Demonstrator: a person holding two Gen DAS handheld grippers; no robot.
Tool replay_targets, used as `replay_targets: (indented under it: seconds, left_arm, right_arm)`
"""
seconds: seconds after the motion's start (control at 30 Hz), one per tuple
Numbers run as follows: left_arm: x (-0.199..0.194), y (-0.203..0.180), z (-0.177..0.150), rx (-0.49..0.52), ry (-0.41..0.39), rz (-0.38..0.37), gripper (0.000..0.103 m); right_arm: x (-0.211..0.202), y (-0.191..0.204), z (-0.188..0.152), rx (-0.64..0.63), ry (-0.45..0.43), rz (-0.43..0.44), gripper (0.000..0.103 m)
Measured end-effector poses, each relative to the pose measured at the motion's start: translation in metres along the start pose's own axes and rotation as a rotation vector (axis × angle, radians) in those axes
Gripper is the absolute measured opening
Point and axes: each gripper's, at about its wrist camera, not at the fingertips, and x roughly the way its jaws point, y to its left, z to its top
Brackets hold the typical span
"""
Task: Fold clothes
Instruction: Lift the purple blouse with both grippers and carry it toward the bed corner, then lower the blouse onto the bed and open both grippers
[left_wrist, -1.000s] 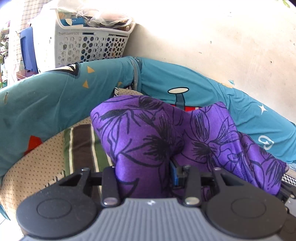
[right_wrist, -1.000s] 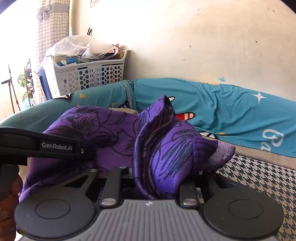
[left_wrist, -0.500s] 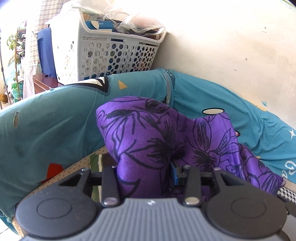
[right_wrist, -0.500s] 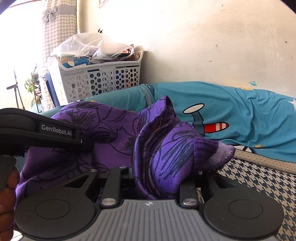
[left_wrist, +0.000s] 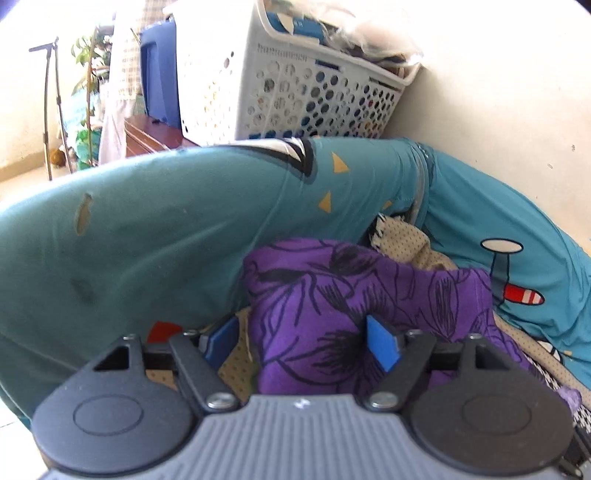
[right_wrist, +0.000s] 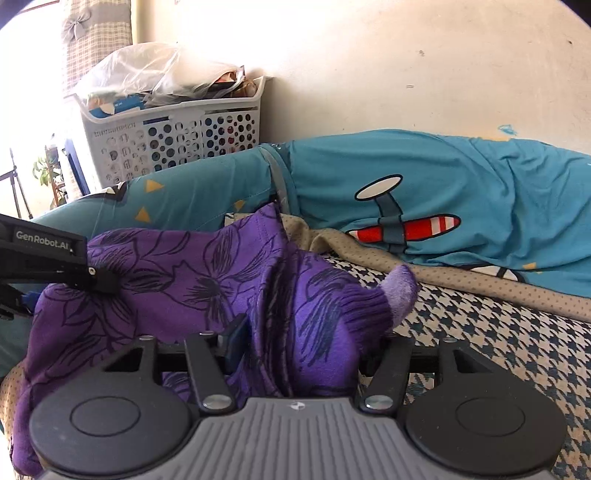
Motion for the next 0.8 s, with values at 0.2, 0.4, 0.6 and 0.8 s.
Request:
replay_targets:
  seconds: [0.2,0.4,0.6,0.8]
  left_arm:
    - [-0.016,0.010,0.012,-0.035,-0.062,0.018,0.079]
    - [-0.033,0.028,0.018,-0.062,-0.073,-0.074,0.079]
    - [-0.039,0.017,0.011,-0.001,-0.057,-0.215,0.079]
    - [-0.022,-0.010,-0.001,0.074,-0.016,-0.326,0.079]
  right_arm:
    - [-0.024,-0.010,0.007,-0.041,-0.061,-0.137,0.057]
    - [-0.048,0.002,0.012,-0.073,-0.089,-0.038,0.056]
    - [-0.046,0.032,-0.002,-0.129,-0.039,0.123,0.050]
    - [-0.025,0.035,-0.020,-0.131,0.025,0.105,0.050]
